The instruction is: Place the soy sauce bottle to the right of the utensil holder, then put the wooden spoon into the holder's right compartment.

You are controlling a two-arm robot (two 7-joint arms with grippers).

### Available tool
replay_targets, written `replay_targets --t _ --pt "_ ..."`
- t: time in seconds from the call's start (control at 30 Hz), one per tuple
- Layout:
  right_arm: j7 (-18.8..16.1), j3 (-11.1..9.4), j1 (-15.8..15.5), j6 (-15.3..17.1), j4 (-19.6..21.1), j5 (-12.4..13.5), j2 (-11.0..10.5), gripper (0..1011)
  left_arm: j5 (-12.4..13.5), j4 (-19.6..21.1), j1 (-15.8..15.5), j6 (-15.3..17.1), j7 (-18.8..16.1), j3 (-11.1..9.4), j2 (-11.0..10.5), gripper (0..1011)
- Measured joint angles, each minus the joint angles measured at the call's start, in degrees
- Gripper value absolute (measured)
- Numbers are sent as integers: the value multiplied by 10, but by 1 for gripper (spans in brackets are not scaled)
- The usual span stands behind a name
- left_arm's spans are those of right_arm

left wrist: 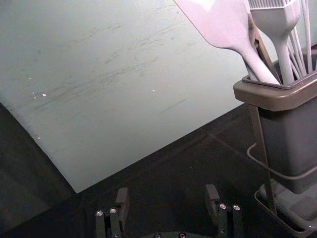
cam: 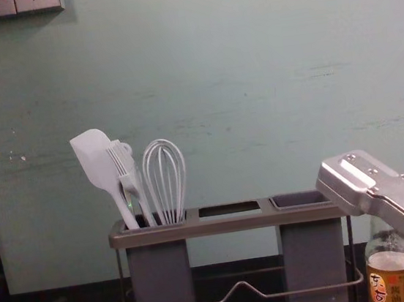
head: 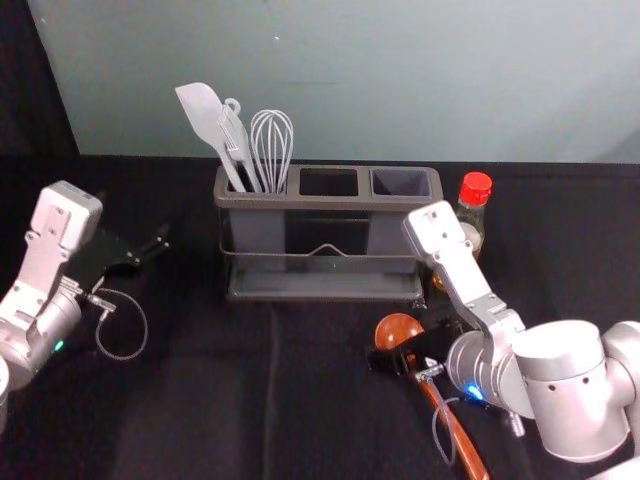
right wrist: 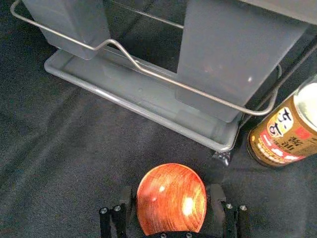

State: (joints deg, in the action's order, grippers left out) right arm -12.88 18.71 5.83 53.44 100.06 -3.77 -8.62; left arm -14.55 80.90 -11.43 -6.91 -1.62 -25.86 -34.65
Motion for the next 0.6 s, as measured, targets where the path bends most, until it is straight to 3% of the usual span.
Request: replay_targets --t 0.6 --pt "-19 -9 1 -17 -17 -18 14 994 0 0 0 0 0 0 0 1005"
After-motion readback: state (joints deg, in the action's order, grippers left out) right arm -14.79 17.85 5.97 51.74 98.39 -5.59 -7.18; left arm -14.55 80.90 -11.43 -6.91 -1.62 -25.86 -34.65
